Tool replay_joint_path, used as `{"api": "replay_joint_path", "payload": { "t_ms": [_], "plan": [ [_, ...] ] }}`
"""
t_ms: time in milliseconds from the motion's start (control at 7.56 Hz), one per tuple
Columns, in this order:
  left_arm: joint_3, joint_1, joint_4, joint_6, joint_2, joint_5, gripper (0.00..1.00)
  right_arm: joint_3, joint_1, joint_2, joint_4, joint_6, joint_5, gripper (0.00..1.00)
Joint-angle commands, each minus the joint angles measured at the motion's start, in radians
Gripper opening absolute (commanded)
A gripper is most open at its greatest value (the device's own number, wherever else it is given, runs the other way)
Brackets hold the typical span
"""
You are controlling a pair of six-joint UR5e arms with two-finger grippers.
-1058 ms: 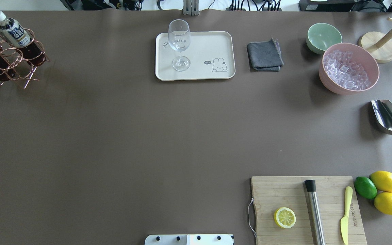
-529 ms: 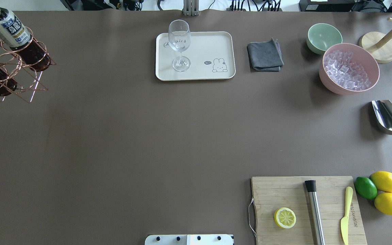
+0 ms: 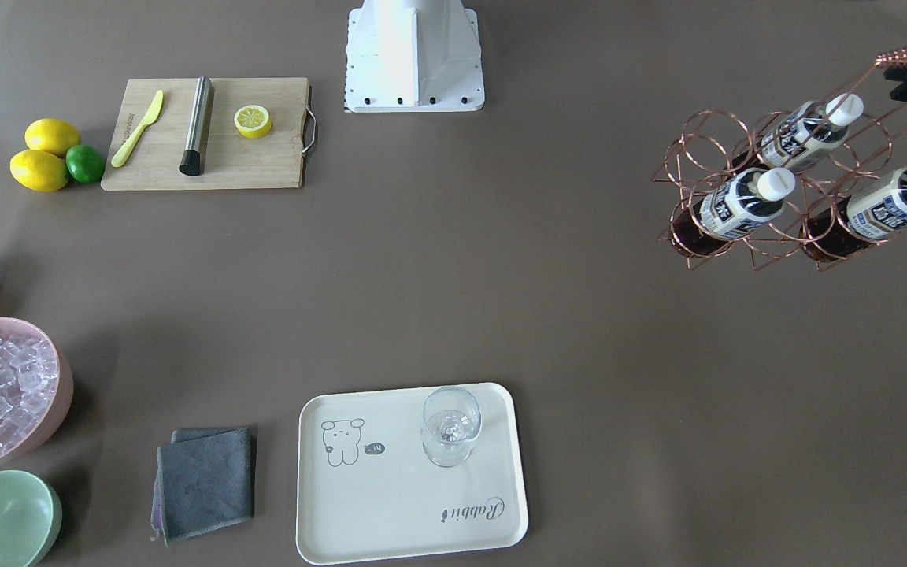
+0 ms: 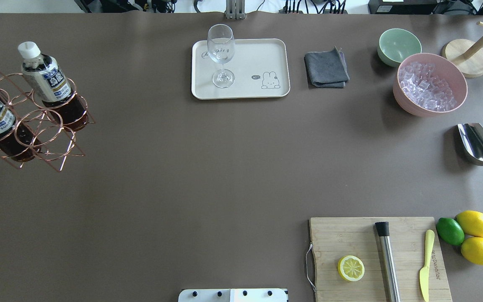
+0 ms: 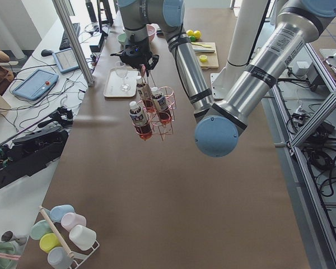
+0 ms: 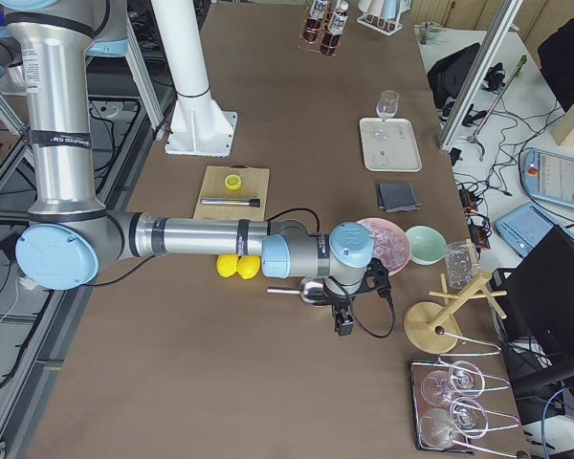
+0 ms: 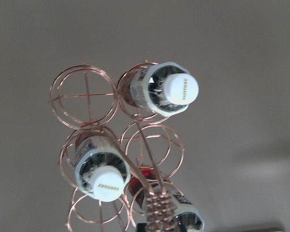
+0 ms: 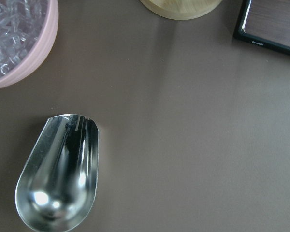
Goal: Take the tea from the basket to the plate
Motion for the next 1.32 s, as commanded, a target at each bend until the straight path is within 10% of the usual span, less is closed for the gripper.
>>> {"api": "replay_joint_path", "payload": {
  "t_ms": [0,661,1190],
  "plan": [
    [-0.089,0.192,-0.15,-0.309,-0.005,-0.015,0.0,-0.044,-0.008,-0.02,0.268,0.001,0.074,1.0],
    [-0.226,0.623,-0.337,-0.825,-0.083,0.29,0.0,-0.02,-0.069,0.003,0.46,0.007,0.353,1.0],
    [-0.135,0.625,-0.334,-0.882,-0.208,0.239,0.0,-0.042,-0.103,0.105,0.737,0.003,0.364,1.0]
  ]
}}
